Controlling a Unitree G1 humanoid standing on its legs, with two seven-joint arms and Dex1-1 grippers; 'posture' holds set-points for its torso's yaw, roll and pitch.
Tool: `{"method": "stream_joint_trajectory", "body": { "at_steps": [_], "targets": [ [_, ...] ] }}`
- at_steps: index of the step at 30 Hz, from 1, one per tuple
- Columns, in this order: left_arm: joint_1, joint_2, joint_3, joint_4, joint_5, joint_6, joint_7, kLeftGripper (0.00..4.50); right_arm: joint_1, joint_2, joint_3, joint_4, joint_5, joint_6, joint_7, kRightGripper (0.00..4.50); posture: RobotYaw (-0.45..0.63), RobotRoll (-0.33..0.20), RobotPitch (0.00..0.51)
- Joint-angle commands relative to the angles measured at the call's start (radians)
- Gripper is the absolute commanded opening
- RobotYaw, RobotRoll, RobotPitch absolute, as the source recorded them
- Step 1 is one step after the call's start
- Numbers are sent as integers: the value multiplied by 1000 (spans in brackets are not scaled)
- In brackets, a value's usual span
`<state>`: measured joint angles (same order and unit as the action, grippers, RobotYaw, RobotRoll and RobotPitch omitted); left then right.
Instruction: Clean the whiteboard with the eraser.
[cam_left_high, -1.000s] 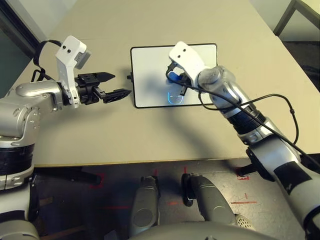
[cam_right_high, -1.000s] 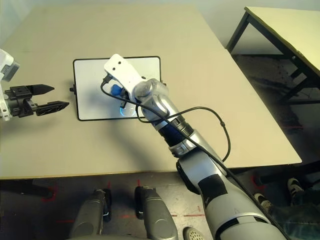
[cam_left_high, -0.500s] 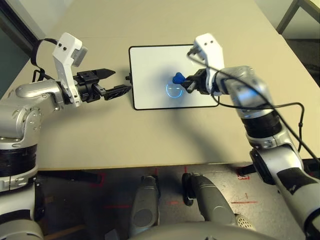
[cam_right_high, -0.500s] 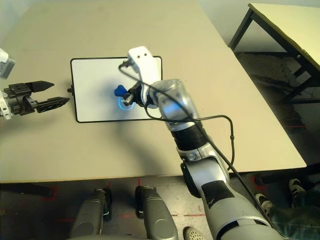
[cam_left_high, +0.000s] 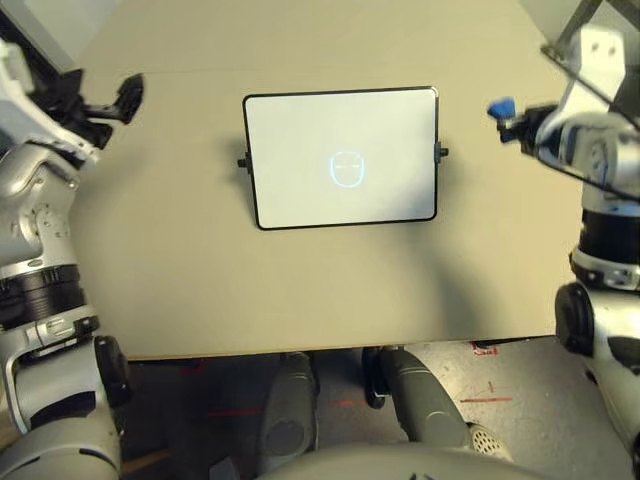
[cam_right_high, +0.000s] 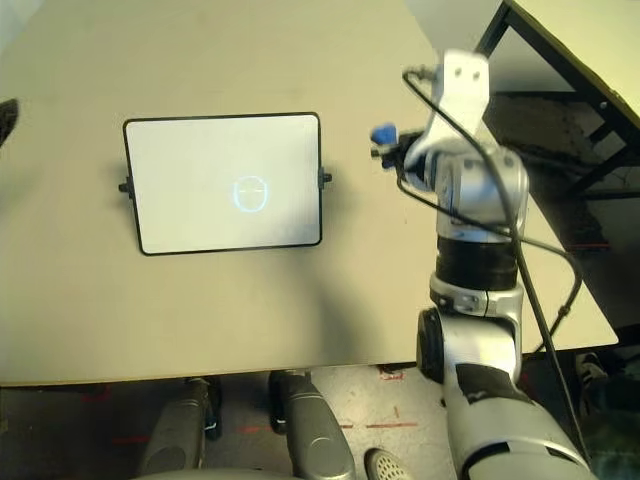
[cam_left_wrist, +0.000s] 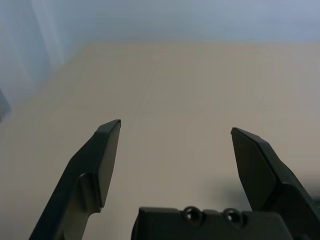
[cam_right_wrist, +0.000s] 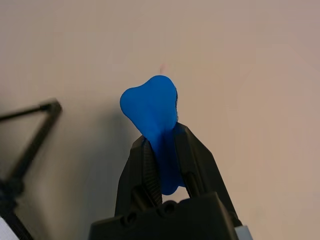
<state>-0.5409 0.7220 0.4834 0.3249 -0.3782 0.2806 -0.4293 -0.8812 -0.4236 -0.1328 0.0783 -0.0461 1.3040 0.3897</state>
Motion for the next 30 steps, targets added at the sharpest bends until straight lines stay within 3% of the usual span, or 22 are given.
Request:
{"method": "stream_joint_trajectory", "body": {
  "at_steps": [1, 6, 18, 24, 27, 30],
  "targets": [
    [44, -24, -13, 9, 13, -19, 1, 4500, 31, 16, -2, 55, 31, 11, -21, 572, -18, 0, 124],
    [52, -65, -30, -26, -1, 14, 19, 4500, 32, 37, -5, 157, 52, -42, -53, 572, -9, 0, 125],
    [36, -87, -58, -61, -6, 52, 23, 4500, 43, 36, -95, 225, 127, -222, -91, 4487, -33, 0, 133],
    [19, -80, -58, -22, 25, -21, 33, 4500, 66, 26, -171, 213, 168, -602, -101, 4487, -56, 0, 139],
    [17, -83, -42, 77, 68, -163, 62, 4500, 128, 33, -180, 311, 164, -984, -78, 4487, -63, 0, 144],
    [24, -87, -50, 155, 104, -278, 77, 4500, 150, 38, -206, 444, 171, -1188, -119, 4487, -55, 0, 150]
  ]
}}
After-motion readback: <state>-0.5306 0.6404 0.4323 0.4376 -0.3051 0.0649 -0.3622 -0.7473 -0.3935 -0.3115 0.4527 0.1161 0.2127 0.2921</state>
